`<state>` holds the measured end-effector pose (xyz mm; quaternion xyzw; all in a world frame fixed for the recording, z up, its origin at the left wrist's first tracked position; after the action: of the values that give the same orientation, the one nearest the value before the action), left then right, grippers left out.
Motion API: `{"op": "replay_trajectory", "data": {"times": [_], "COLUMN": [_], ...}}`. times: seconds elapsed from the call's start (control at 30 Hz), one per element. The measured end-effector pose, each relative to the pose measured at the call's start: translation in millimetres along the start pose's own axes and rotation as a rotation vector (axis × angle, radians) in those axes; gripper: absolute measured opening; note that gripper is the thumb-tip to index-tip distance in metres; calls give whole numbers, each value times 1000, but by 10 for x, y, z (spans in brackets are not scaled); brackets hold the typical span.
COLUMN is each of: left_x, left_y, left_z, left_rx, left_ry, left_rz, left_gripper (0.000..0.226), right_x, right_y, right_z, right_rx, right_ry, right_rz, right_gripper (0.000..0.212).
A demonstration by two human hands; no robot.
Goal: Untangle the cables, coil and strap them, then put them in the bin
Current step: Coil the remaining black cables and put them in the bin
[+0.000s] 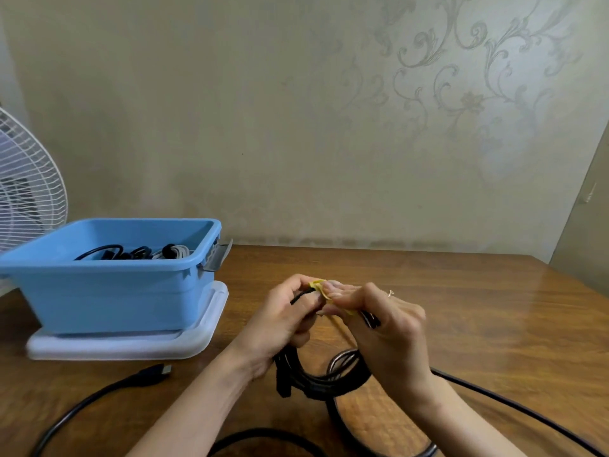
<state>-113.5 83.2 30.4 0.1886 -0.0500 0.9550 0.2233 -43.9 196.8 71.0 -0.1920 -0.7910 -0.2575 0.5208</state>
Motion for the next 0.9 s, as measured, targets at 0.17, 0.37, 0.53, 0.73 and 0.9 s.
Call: {"op": "replay_trajectory", "data": {"times": [0.17, 0.37, 0.53, 0.73, 0.9], "left_x": [4, -13, -27, -9, -21], "left_y": [96, 109, 126, 151, 110], "left_z": [59, 75, 77, 152, 291], "left_rx": [-273, -192, -195, -137, 231], "left_ry": [44, 53, 40, -15, -193], "left_rz": [73, 83, 149, 135, 46], "left_gripper": [19, 32, 18, 17, 24], "right_x": [-103, -124, -145, -130, 83], "right_y": [-159, -150, -145, -200, 83], "right_z": [-73, -113, -123, -83, 100], "right_rx": [-135, -150, -100, -211, 20], "right_ry": [171, 155, 164, 223, -106], "right_rz": [-77, 13, 10, -98, -18], "right_gripper": [5, 6, 10, 19, 27]}}
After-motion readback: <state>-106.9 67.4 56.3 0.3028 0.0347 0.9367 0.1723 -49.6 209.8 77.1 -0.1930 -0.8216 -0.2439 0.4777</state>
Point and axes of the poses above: each hand's wrist, its own x-axis towards the middle knuckle, its own y-axis out of the back of the hand, z = x × y, the point moved 8 cm from there along x, towards the middle knuckle, and after that the axes turned 9 degrees about -y, right-handed, at the moved point
